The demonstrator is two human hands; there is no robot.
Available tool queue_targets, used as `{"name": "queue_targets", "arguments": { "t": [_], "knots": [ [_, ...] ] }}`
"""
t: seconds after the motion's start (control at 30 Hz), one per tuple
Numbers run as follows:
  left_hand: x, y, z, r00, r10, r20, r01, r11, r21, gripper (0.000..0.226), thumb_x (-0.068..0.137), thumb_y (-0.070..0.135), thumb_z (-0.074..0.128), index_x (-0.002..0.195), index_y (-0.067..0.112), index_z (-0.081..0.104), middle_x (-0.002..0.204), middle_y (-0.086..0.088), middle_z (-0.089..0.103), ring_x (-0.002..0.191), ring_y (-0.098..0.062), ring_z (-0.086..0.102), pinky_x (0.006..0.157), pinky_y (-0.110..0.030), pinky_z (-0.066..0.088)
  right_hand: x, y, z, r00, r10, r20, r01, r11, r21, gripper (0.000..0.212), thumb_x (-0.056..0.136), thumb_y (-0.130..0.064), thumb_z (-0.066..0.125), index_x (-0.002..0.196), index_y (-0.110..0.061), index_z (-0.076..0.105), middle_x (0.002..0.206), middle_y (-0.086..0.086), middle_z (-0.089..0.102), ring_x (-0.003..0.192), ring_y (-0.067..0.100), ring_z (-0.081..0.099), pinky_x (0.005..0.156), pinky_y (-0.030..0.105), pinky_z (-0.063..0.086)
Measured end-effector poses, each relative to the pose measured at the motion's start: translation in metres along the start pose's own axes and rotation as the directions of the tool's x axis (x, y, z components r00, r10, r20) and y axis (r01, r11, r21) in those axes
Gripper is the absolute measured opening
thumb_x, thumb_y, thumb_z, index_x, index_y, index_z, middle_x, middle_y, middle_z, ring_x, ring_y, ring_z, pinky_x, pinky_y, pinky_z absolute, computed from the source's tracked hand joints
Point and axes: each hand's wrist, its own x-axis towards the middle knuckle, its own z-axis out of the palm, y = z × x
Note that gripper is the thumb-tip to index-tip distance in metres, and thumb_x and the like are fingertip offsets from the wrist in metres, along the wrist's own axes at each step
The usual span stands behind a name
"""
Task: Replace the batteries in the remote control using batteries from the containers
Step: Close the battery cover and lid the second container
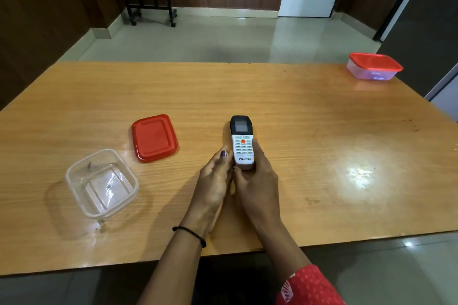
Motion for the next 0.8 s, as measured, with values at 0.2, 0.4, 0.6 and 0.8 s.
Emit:
{"name": "queue_targets", "arguments": {
  "t": [0.2,0.4,0.6,0.8],
  "knots": [
    [-0.014,0.031,-0.022,0.946,0.273,-0.176,-0.25,0.958,0.141,0.027,0.096,0.014,0.048,0.12,0.021,0.057,0.123,0.001,0.064,0.114,-0.007,0.06,0.098,-0.024,0.046,-0.008,-0.035,0.007,0.99,-0.136,-0.03,0.137,0.99,0.028,0.049,0.086,-0.012,0.059,0.133,-0.02,0.046,0.131,-0.003,0.053,0.124,0.01,0.045,0.103,0.024,0.038],
    [-0.042,0.061,-0.086,0.579,0.58,-0.573,-0.418,0.814,0.403,0.03,0.091,0.001,0.045,0.102,0.018,0.067,0.107,0.003,0.068,0.099,0.003,0.061,0.087,-0.015,0.047,0.018,-0.078,0.083,0.944,-0.029,0.329,0.087,0.983,-0.164,0.062,0.089,-0.033,0.058,0.14,-0.009,0.033,0.138,0.012,0.046,0.13,0.027,0.036,0.104,0.034,0.031],
    [-0.05,0.076,-0.146,0.473,0.528,-0.706,-0.27,0.849,0.454,0.031,0.09,0.004,0.045,0.106,0.022,0.063,0.114,0.007,0.065,0.108,-0.005,0.059,0.087,-0.008,0.043,0.04,-0.096,0.144,0.951,0.092,0.297,0.065,0.876,-0.479,0.087,0.077,-0.044,0.067,0.14,-0.002,0.026,0.138,0.019,0.044,0.131,0.035,0.032,0.107,0.045,0.028],
    [-0.052,0.08,-0.162,0.612,0.312,-0.727,-0.22,0.95,0.222,0.039,0.092,0.003,0.047,0.129,0.015,0.053,0.133,-0.001,0.055,0.123,-0.01,0.052,0.101,-0.021,0.041,0.049,-0.106,0.139,0.954,0.131,0.268,-0.035,0.941,-0.335,0.068,0.075,-0.021,0.075,0.131,-0.007,0.038,0.129,0.017,0.045,0.115,0.035,0.05,0.088,0.036,0.043]
  ]
}}
